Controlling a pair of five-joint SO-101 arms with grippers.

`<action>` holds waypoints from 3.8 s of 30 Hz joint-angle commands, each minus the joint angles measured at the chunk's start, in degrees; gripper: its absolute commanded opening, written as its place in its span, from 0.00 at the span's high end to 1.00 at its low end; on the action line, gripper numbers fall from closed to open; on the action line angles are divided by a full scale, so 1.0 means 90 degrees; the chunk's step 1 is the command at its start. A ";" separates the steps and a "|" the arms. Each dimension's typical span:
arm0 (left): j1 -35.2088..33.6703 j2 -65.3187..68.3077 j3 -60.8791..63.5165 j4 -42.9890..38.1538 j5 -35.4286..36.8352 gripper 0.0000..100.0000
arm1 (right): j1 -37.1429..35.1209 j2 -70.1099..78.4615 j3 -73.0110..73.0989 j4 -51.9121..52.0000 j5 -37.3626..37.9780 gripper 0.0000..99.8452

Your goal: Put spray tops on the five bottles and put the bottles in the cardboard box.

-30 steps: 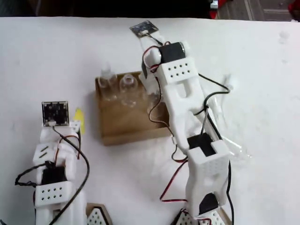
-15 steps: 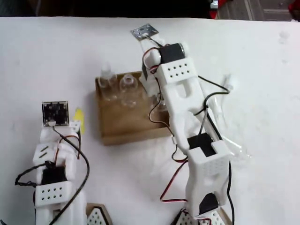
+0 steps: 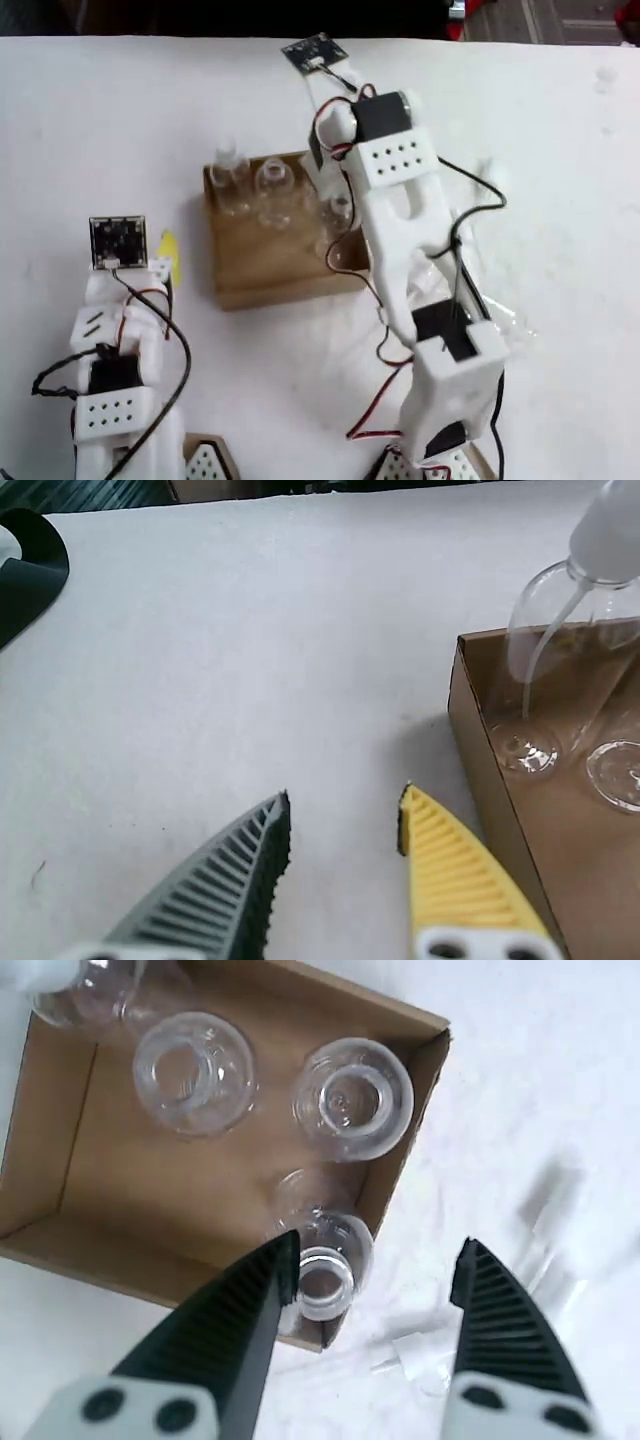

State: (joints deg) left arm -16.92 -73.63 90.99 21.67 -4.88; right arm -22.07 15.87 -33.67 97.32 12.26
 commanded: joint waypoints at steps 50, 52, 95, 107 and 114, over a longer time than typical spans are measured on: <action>0.0034 -0.0093 -0.0313 -0.0176 0.0049 0.83 | -0.0210 -0.1021 0.1338 -0.0220 -0.0078 0.77; 0.0044 -0.0093 -0.0313 -0.0176 0.0039 0.83 | -0.0200 -0.0845 0.1368 -0.0288 -0.0078 0.77; 0.0015 -0.0093 -0.0313 -0.0176 0.0068 0.83 | -0.0952 -0.0620 0.0967 -0.0317 -0.0039 0.98; 0.0005 -0.0093 -0.0313 -0.0176 0.0068 0.83 | -0.2007 -0.0562 0.0869 -0.0386 -0.0274 0.98; 0.0005 -0.0093 -0.0313 -0.0176 0.0068 0.83 | -0.2437 -0.0552 0.0879 -0.0669 -0.0371 0.98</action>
State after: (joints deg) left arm -16.92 -73.63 90.99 21.49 -4.88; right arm -42.20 11.38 -23.65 92.48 9.71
